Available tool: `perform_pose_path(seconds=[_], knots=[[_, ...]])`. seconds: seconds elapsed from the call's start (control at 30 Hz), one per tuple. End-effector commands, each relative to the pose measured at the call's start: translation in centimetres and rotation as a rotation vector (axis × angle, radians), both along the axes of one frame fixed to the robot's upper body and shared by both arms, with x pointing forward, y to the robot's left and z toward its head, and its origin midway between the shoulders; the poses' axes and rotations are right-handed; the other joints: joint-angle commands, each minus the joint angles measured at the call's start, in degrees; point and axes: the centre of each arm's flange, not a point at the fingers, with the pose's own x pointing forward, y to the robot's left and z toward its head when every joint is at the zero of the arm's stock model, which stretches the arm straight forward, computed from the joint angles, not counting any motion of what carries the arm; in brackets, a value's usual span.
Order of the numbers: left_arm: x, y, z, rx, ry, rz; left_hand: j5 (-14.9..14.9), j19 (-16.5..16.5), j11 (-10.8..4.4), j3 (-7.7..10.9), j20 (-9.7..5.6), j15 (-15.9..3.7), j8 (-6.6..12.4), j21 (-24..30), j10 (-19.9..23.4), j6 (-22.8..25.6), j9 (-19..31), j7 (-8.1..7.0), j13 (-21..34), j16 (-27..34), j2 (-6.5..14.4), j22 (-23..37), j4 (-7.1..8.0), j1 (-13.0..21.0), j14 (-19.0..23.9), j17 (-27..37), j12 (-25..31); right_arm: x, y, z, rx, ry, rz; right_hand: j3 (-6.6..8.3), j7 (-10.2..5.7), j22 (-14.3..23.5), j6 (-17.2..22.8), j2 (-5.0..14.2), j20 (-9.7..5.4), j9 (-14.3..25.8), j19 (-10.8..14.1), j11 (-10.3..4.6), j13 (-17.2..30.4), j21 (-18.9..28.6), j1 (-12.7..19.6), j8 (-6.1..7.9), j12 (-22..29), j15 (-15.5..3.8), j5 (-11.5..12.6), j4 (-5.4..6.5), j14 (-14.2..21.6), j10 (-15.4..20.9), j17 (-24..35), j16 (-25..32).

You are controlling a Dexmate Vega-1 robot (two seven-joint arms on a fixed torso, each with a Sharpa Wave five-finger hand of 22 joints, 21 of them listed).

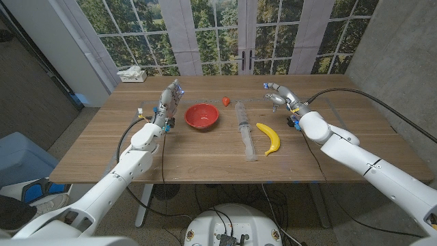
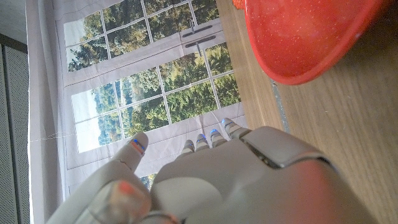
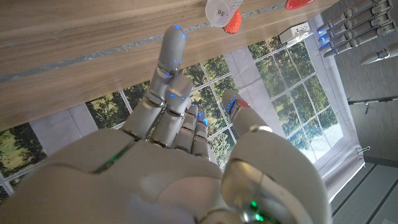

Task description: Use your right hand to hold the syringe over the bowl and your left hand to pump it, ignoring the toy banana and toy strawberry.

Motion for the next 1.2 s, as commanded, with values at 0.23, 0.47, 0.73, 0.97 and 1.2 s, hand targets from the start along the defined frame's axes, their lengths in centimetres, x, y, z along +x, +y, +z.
perform_pose_path(seconds=[0.23, 0.47, 0.73, 0.97, 1.2], knots=[[-0.2, -0.3, -0.5, -0.010, 0.001, -0.007, 0.40, 0.00, 0.41, 0.08, -5.39, -3.15, 0.12, -0.14, -3.64, 0.09, 0.27, -0.18, 0.14, 0.04, 3.83, 0.29, 0.09, -0.58, -5.39, 0.12, -0.13, -0.4, 2.0, 0.8, -0.192, -0.027, -0.055, -0.22, -0.86, -0.31, -0.22, -1.30, 0.24, 0.29, -1.12, -0.29, 0.20, 0.29, 0.54, -0.08, -0.13, -4.14, 0.62, 0.68, -1.02, -0.84, -0.15, -0.54], [-0.5, -0.4, -0.6, -0.013, -0.004, -0.008, 0.42, 0.09, 0.41, 0.09, -5.38, -3.14, 0.12, -0.12, -3.49, 0.23, 0.27, -0.23, 0.13, 0.04, 3.86, 0.29, 0.10, -0.60, -5.36, 0.12, -0.11, -0.9, 2.7, 0.9, -0.258, -0.065, -0.091, 1.06, -2.40, -0.96, -0.44, -0.96, 0.14, 0.33, -2.72, -2.66, 0.22, 0.83, 3.44, 0.00, -0.04, -4.32, 1.39, 0.08, -2.29, -1.52, -0.04, -1.01], [-0.7, -0.4, -0.8, -0.020, -0.004, -0.011, 0.44, 0.15, 0.38, 0.09, -5.36, -3.13, 0.12, -0.12, -3.36, 0.39, 0.27, -0.15, 0.13, 0.05, 3.87, 0.29, 0.10, -0.62, -5.30, 0.11, -0.11, -1.2, 3.5, 0.9, -0.339, -0.113, -0.116, 1.32, -3.62, -1.35, -0.55, -1.12, -0.46, 0.36, -3.79, -4.31, 0.23, 1.44, 5.32, 0.13, -0.05, -4.30, 1.58, 0.33, -2.72, -2.16, -0.17, -1.17], [-0.8, -0.5, -0.9, -0.025, -0.006, -0.013, 0.45, 0.20, 0.34, 0.09, -5.34, -3.12, 0.10, -0.12, -3.23, 0.45, 0.27, -0.16, 0.13, 0.07, 3.87, 0.29, 0.09, -0.63, -5.19, 0.11, -0.10, -1.0, 4.3, 1.0, -0.422, -0.131, -0.135, 1.13, -4.64, -1.59, -0.71, -1.47, -1.09, 0.38, -4.86, -5.09, 0.24, 1.85, 6.66, 0.17, -0.09, -4.33, 1.31, 0.27, -2.96, -2.62, -0.16, -1.11], [-0.9, -0.6, -0.9, -0.028, -0.007, -0.016, 0.47, 0.24, 0.38, 0.10, -5.27, -3.08, 0.09, -0.14, -3.15, 0.59, 0.28, -0.15, 0.13, 0.07, 3.86, 0.29, 0.08, -0.64, -5.11, 0.10, -0.11, -0.8, 5.3, 1.0, -0.537, -0.169, -0.166, 0.77, -6.18, -1.84, -0.89, -1.96, -1.40, 0.40, -6.07, -6.04, 0.26, 2.42, 7.82, 0.22, -0.10, -4.31, 0.78, 0.45, -3.83, -3.18, -0.25, -1.53]])
